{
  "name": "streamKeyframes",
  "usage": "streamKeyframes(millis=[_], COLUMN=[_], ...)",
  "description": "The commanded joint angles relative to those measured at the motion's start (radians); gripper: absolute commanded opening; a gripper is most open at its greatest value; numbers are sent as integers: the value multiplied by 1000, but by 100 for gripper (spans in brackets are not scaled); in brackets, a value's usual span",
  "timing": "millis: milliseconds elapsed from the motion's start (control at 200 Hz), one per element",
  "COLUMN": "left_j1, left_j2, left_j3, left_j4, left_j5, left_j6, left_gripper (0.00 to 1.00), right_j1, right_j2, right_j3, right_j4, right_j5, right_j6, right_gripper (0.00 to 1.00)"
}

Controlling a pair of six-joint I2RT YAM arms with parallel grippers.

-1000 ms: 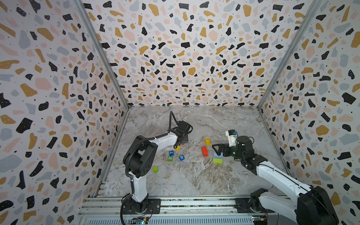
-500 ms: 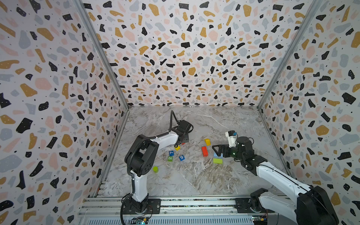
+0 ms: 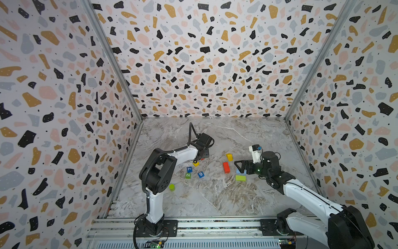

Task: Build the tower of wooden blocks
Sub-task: 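Close the left gripper on the red block's end and lift it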

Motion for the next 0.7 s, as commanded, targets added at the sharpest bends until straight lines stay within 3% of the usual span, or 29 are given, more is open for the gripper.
streamKeyframes(millis=[0, 691], left_j1=[-5, -8], left_j2=[16, 14], left_j3=[23, 35], left_j4=[5, -5], left_j5=[-3, -13], left_j6=[-7, -3], left_gripper=[47, 35], right_j1=[-3, -3], right_j2=[-29, -22], right_j3=[-9, -15], right_j4=[14, 25], right_j5=[-9, -21], right_j6=[3, 9], right_gripper=[98, 97])
